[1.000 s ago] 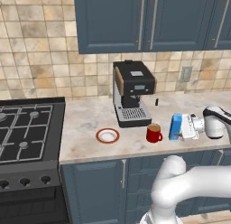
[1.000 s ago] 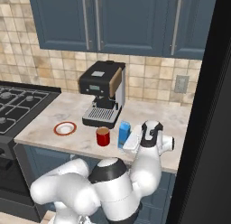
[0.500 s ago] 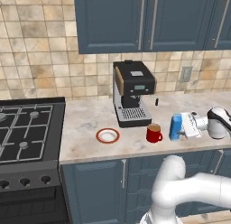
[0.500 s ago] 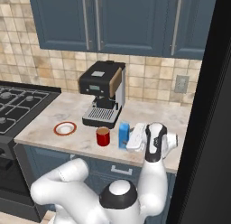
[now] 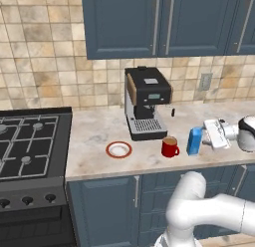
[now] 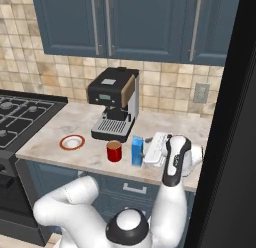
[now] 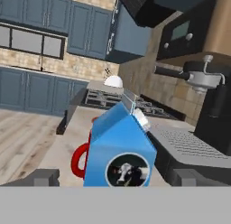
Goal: Take a sugar cube from the saucer and place it inside the coffee. Then, grab milk from the fridge and place it next to the coffee on the counter to sweeten the coffee.
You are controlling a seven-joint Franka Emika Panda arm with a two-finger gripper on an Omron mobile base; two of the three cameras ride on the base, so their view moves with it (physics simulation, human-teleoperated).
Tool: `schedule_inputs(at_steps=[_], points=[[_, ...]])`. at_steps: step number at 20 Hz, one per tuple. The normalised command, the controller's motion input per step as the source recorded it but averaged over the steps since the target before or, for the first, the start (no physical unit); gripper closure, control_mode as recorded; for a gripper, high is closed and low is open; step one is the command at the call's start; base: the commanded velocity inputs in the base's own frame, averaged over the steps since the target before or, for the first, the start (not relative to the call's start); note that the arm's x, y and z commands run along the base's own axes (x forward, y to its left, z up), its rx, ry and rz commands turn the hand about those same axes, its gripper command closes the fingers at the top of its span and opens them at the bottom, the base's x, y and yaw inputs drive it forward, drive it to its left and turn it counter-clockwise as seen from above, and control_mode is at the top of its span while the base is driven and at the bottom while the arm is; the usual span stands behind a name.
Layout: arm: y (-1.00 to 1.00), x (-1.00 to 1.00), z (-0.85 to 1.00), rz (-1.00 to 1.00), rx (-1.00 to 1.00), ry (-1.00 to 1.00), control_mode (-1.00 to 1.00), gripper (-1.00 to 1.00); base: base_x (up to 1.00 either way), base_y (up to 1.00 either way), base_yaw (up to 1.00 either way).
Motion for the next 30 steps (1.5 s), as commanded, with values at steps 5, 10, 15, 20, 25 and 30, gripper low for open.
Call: schedule_inputs(at_steps=[5,10,15,20,25,30], points=[[-0.14,-0.64,0.69,0.0,0.0,-0.16,-1.0,-1.0,0.0,0.0,0.0],[0.14,-0.78,0.93,-0.02,0.0,-0.25,-1.0,-1.0,0.0,0.0,0.0],[0.75,-0.57,1.0,-0.05,-0.09,-0.29,-1.0,-1.0,0.0,0.0,0.0],[0.92,-0.39,1.0,-0.08,-0.17,-0.25,-1.0,-1.0,0.0,0.0,0.0],[0.94,-0.05,0.92,-0.08,-0.22,-0.15,-1.0,-1.0,0.0,0.0,0.0],[0.78,0.28,0.21,-0.09,-0.18,0.05,-1.0,-1.0,0.0,0.0,0.0]])
